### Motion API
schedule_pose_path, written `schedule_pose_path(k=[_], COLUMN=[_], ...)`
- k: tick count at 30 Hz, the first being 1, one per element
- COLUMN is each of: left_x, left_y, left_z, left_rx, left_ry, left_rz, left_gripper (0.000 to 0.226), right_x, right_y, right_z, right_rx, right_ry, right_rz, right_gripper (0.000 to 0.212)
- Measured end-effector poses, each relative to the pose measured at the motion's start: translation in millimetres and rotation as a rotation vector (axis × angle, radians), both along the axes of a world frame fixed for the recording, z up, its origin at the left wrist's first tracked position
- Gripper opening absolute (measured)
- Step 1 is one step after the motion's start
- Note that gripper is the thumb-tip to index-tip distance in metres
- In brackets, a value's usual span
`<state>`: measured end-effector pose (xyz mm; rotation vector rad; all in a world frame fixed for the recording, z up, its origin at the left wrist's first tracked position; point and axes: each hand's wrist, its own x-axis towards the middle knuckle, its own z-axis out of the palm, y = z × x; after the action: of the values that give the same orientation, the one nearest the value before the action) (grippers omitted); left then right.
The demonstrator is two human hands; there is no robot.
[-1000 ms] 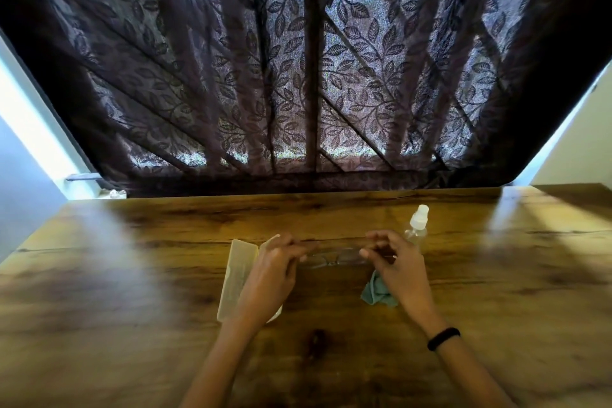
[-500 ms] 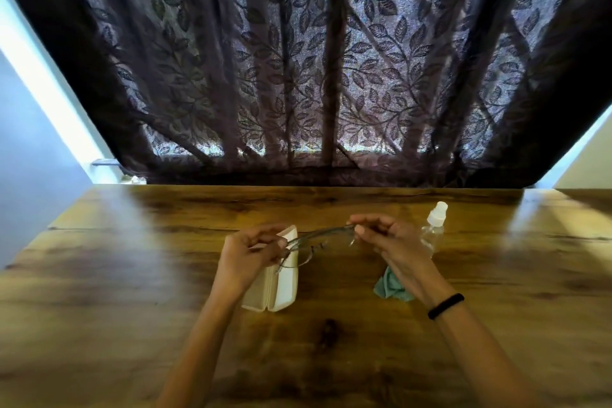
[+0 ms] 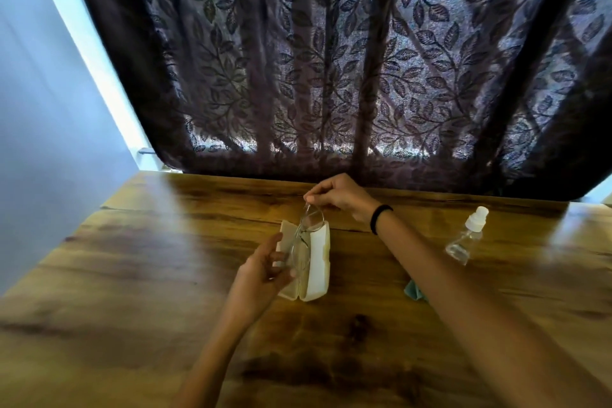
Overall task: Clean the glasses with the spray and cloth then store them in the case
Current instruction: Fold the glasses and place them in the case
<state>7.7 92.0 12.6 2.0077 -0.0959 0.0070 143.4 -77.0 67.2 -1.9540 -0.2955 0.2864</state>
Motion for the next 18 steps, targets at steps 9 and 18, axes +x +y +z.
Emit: schedule_pose_path(k=[9, 18], left_x=[-7, -5], left_y=[-21, -31], left_z=[-13, -17], left_rx=[0.296, 0.575], left_ry=[-0.002, -0.092], left_rz=[0.056, 0.015], left_gripper=[0.069, 0.048], right_x=[13, 9], right_y=[5, -5], right_z=[-21, -42], right_rx=[-0.136, -0.26], right_ry=[0.124, 0.037], right_rz=[0.054, 0.013], right_gripper=[0.017, 0.011])
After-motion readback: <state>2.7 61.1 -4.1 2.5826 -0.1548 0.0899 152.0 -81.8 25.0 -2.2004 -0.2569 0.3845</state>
